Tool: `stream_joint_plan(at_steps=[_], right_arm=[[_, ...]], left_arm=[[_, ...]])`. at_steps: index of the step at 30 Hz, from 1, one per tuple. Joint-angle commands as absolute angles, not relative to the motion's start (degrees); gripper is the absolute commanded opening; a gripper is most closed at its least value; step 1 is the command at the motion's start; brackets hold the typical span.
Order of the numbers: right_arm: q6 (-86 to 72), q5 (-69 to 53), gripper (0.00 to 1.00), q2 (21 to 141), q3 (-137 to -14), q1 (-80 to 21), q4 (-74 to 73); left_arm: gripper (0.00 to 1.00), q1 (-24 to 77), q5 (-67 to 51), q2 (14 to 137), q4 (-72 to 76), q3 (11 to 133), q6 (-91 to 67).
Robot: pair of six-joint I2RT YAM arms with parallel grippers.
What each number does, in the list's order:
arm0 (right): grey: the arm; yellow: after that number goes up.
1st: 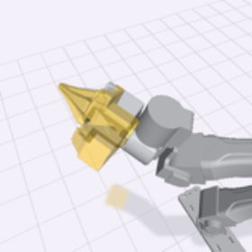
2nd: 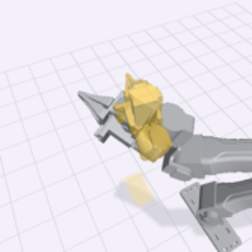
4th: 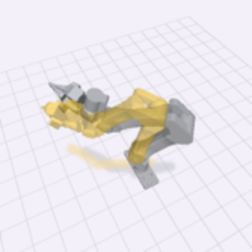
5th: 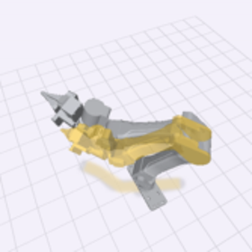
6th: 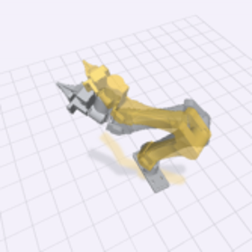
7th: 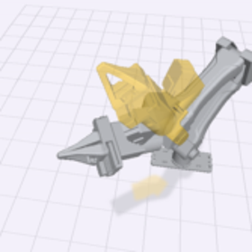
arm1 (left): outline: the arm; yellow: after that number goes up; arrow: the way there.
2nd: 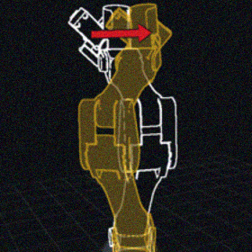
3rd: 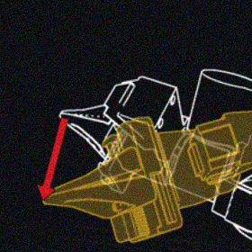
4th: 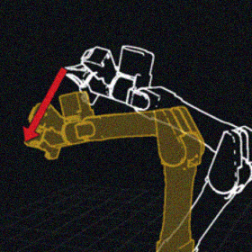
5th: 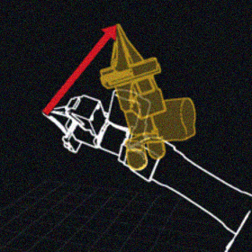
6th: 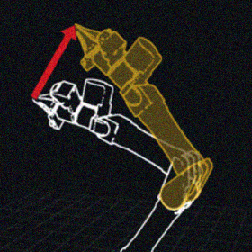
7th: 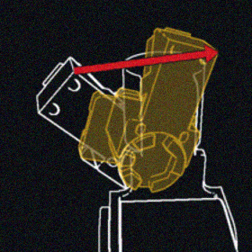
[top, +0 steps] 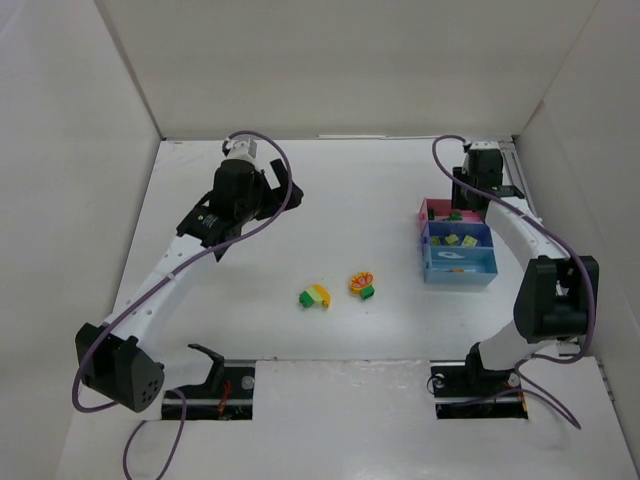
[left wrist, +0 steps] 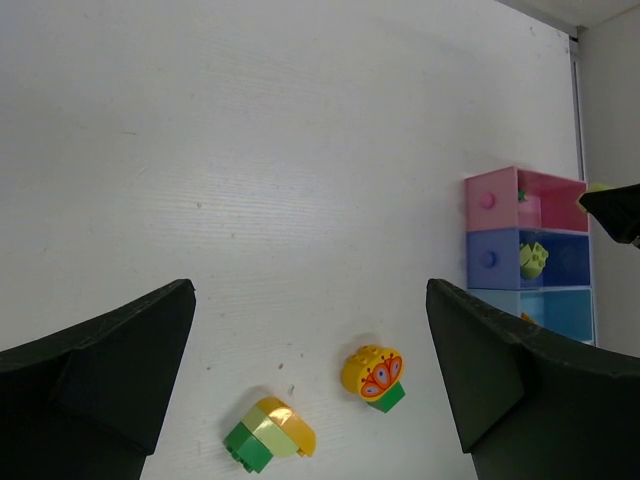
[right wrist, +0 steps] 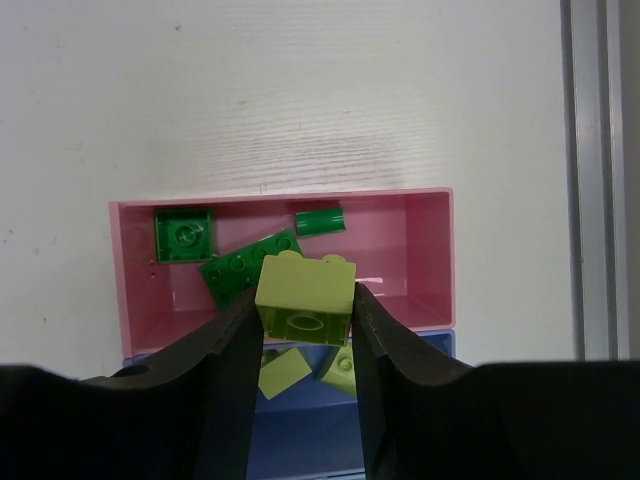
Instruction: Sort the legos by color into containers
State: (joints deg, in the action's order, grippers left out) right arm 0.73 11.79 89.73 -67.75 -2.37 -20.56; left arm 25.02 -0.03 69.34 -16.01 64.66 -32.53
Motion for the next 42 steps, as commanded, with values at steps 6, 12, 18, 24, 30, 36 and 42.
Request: stream_joint_plan(at_steps=[6, 12, 18, 24, 30, 36, 42], right_arm=[[0.62, 11.43, 0.07, 86.15, -66.98, -1.85, -20.3], [-0.53, 12.04, 0.07, 80.6, -60.66, -1.85, -21.45], [-1.76, 11.16, 0.07, 73.66, -55.47, -1.85, -24.6], [-2.29, 11.16, 0.07, 68.12, -51.68, -1.85, -26.37], [-3.42, 11.16, 0.07, 65.22, -51.15, -1.85, -28.91], [-3.43, 11.16, 0.07, 63.98, -50.1, -1.85, -28.92], [-3.43, 10.63, 0.07, 63.46, -50.1, -1.85, -28.92]], left_arm=[[1.0, 24.79, -2.37, 71.1, -13.36, 68.64, -30.94], [1.0, 24.79, -3.51, 71.1, -12.22, 67.51, -30.41], [1.0, 24.79, -5.44, 71.1, -10.99, 66.45, -30.41], [1.0, 24.79, -8.61, 71.1, -8.96, 64.51, -30.41], [1.0, 24.79, -8.61, 71.63, -8.44, 64.51, -30.41], [1.0, 24.79, -8.61, 71.1, -8.44, 63.98, -30.41], [1.0, 24.79, -8.61, 71.1, -8.96, 63.98, -30.41]])
